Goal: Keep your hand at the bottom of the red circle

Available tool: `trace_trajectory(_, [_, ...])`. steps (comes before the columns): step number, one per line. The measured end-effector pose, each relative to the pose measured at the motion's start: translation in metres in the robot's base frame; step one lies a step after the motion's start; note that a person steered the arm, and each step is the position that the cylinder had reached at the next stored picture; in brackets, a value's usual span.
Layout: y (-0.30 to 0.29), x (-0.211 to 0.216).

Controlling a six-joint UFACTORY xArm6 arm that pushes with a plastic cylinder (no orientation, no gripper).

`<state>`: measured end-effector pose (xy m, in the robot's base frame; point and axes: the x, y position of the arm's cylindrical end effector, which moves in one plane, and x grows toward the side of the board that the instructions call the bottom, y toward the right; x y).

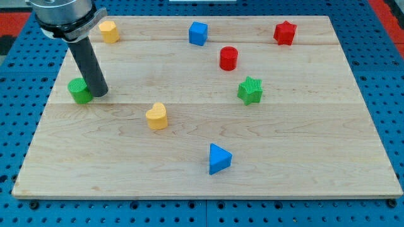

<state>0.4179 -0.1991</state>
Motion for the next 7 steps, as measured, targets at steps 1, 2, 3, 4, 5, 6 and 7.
trace_trajectory(1, [-0.015, -0.003])
trace_trajectory(2, [0.011, -0.045])
trace_trajectory(3, [0.044, -0.045])
trace_trajectory(4, [0.122, -0.053])
trace_trajectory(5, [0.141, -0.056])
trace_trajectory(6, [0.212, -0.022])
trace_trajectory(7, [0.266, -0.014])
